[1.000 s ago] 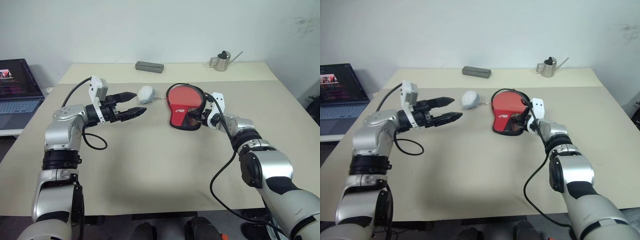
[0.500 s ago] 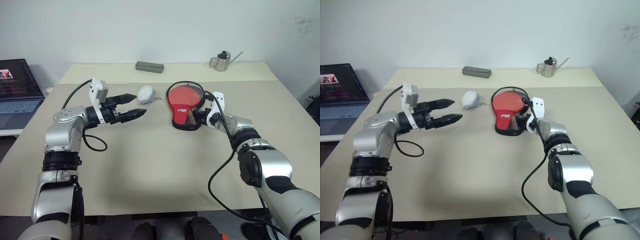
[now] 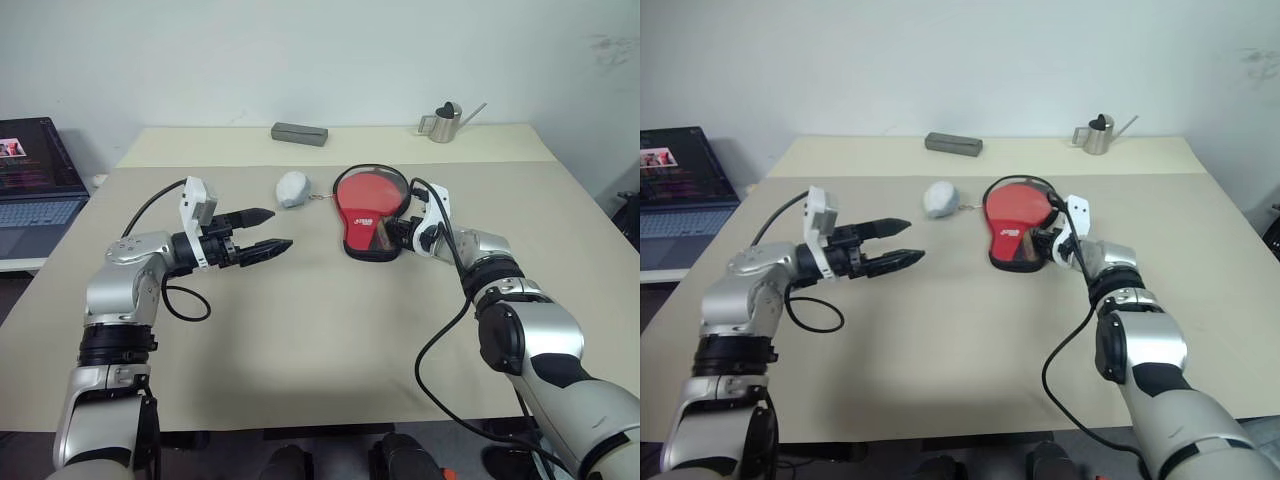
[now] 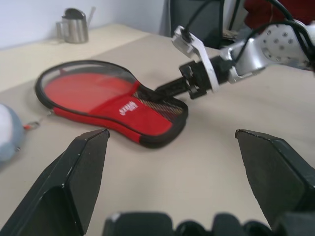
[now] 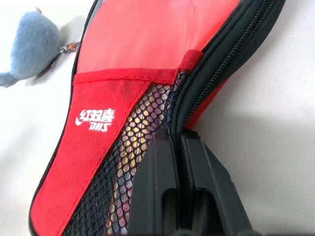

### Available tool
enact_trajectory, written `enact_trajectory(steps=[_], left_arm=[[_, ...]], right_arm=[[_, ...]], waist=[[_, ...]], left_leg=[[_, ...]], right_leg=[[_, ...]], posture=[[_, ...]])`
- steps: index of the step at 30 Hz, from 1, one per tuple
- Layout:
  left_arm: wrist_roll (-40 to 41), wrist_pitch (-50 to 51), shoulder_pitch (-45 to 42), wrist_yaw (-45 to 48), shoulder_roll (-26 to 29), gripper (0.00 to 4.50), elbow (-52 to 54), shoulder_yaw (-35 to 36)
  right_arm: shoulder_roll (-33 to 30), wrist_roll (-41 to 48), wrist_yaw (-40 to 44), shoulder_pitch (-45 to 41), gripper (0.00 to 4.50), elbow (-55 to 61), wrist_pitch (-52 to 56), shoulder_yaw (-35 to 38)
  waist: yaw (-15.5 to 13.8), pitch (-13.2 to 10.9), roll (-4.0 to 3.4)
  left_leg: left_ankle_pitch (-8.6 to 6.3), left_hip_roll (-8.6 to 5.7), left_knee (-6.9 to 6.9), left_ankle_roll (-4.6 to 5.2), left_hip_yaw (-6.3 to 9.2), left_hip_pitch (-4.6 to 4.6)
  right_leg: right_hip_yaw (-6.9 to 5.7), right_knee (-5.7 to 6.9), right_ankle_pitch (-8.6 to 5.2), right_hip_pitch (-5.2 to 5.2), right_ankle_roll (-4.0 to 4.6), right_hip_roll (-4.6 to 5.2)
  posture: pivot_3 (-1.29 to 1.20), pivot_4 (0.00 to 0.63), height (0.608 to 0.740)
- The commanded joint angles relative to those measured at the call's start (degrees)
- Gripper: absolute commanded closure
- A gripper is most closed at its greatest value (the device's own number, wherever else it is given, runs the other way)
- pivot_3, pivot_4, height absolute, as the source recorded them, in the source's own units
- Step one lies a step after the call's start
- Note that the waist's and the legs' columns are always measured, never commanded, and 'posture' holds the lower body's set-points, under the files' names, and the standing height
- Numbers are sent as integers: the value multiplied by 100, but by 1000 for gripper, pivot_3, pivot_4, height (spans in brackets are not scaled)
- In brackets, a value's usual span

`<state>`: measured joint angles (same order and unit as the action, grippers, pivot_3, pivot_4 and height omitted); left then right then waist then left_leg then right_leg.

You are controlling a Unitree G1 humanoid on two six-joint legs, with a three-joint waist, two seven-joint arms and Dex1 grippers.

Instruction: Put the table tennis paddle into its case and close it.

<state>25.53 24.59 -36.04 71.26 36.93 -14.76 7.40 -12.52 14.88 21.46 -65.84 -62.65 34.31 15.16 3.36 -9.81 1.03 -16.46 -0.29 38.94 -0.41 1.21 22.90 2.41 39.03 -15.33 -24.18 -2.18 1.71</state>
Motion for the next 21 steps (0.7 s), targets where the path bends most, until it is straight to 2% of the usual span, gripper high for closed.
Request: enact_trajectory(steps=[1, 6, 14, 21], left_arm=[[144, 120, 18, 214, 180, 0, 351, -80], [155, 218, 42, 480, 292, 0, 480, -328], [326, 522, 409, 811, 374, 0, 1142, -648], [556, 842, 729, 993, 519, 0, 1674, -784]], right_arm=[[-39, 155, 190, 365, 4493, 976, 981, -169], [-253, 421, 142, 1077, 4493, 2824, 2261, -258], [-396, 832, -133, 2082, 4493, 5088, 3848, -195], [-101, 1189, -505, 2946, 4493, 7103, 5325, 114]], waist=[[-2, 0, 0], [-14, 0, 0], [-32, 0, 0], [-61, 0, 0]], left_leg=[[0, 0, -1, 0, 0, 0], [-4, -1, -3, 6, 6, 2], [-6, -2, -3, 10, 9, 3], [-6, -1, -3, 11, 14, 3]], right_leg=[[0, 0, 0, 0, 0, 0], [-2, -3, 0, 0, 0, 1], [-2, -3, -1, 1, 0, 1], [-1, -4, -1, 3, 1, 0]], posture=[[0, 150, 740], [0, 150, 740], [0, 150, 740], [0, 150, 740]])
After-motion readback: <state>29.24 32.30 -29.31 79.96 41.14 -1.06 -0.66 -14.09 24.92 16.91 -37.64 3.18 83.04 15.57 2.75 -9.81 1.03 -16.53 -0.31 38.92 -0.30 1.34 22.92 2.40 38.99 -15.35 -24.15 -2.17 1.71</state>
